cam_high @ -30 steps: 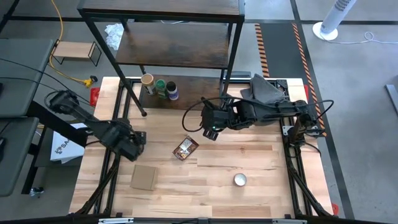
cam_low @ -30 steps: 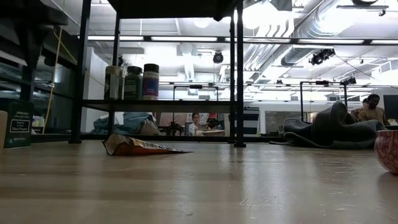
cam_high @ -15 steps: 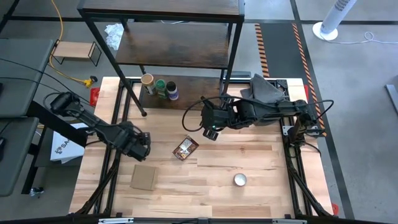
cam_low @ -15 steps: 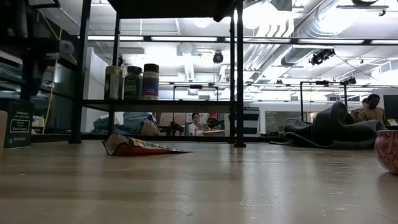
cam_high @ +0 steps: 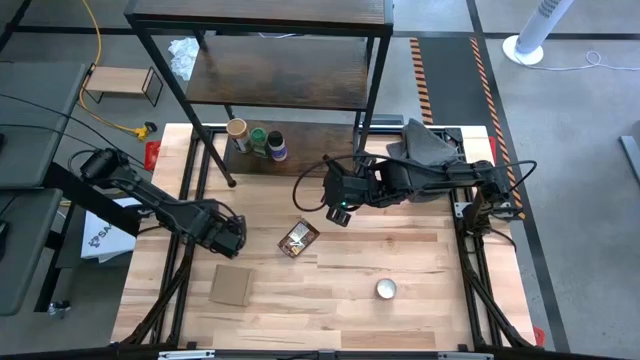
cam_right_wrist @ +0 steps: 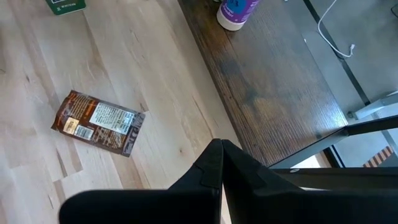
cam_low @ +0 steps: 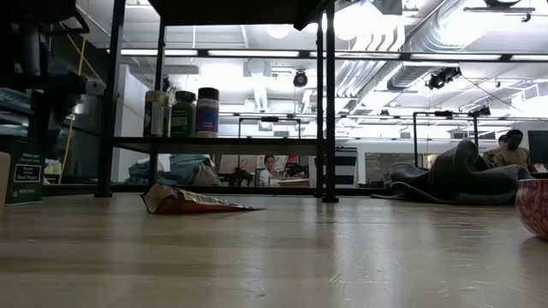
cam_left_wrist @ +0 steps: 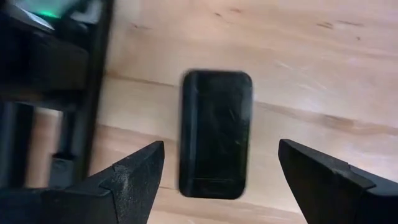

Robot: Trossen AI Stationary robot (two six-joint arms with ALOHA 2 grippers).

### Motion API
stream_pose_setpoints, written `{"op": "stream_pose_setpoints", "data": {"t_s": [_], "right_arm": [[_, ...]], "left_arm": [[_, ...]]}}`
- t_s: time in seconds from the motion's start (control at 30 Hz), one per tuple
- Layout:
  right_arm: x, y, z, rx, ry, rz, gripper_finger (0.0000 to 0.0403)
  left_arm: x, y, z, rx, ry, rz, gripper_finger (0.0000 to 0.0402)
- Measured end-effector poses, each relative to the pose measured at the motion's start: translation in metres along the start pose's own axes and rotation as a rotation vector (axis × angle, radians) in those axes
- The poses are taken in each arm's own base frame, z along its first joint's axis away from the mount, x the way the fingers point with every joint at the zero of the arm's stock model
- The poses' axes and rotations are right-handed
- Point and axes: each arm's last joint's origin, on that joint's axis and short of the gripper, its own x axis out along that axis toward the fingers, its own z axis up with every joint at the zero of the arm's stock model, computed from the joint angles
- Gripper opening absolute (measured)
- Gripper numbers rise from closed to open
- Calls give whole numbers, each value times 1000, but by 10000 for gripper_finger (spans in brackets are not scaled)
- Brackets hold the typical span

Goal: Shelf spices
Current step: Put the black seasoning can on the shelf

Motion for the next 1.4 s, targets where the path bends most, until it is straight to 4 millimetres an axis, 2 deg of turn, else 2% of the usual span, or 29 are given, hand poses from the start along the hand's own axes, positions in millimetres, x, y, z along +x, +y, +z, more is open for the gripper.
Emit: {"op": "stream_pose_setpoints", "data": {"t_s": [0.47, 0.63, 0.87, 0.97, 1.1, 1.2, 1.3, 1.4], "right_arm": [[0, 0, 0, 12, 0, 0, 0], [0, 0, 0, 12, 0, 0, 0], [0, 0, -1, 15, 14, 5, 0], [-1, 0, -4, 6, 40, -1, 0], [-8, -2, -11, 17, 79, -14, 0], [-19, -6, -15, 49, 74, -24, 0], [-31, -9, -19, 89, 59, -53, 0], [-41, -14, -23, 137, 46, -86, 0]], "left_arm": [[11, -1, 3, -32, -30, 13, 303], [14, -5, 4, -29, -59, 19, 246], [17, -12, 0, -26, -69, -42, 114], [16, -18, -1, -27, -83, -128, 113], [5, -38, -1, 15, -107, -290, 113], [-14, -63, 7, 70, -151, -443, 113], [-39, -91, 28, 121, -212, -553, 113], [-73, -119, 60, 184, -312, -676, 113]]}}
